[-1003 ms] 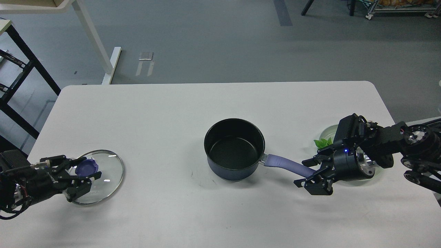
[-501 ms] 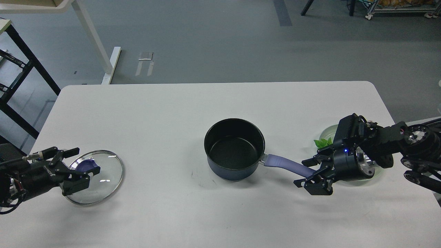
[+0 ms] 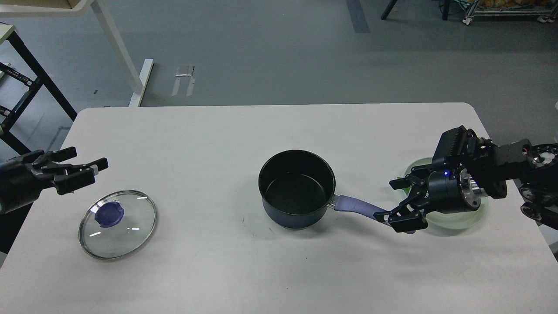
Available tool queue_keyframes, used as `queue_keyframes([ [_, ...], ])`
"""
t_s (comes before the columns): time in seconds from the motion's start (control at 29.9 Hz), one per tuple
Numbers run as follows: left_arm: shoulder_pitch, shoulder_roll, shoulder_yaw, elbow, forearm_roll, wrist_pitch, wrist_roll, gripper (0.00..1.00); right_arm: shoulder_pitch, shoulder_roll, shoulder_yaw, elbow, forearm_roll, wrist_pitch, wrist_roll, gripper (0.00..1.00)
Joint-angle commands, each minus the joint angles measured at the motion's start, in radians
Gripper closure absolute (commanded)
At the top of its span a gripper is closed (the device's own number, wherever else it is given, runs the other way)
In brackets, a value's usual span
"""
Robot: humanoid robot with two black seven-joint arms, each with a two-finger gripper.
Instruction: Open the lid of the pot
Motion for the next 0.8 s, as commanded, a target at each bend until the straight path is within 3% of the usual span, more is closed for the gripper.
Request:
queue_keyframes([
  [0.0, -0.080, 0.015, 0.000, 0.006, -0.277, -0.210, 0.000, 0.01, 0.022, -0.027, 0.040, 0.000, 0.148, 0.000, 0.000, 0.01],
  [0.13, -0.106, 0.020, -0.017, 0.015, -0.584, -0.339, 0.000, 0.01, 0.033, -0.031, 0.087, -0.011, 0.384, -0.009, 0.000, 0.01],
  [0.43, -0.097, -0.041, -0.048, 0.073, -1.044, -0.353, 0.000, 0.01, 0.007, 0.010, 0.121, -0.138, 1.165, -0.159, 0.000, 0.01],
  [0.63, -0.030, -0.167, -0.049, 0.207, -1.287, -0.372, 0.000, 0.01, -0.056, 0.206, 0.129, -0.322, 1.441, -0.276, 0.000, 0.01],
  [0.77, 0.004, -0.239, -0.052, 0.279, -1.324, -0.399, 0.000, 0.01, -0.076, 0.306, 0.132, -0.402, 1.561, -0.296, 0.000, 0.01],
])
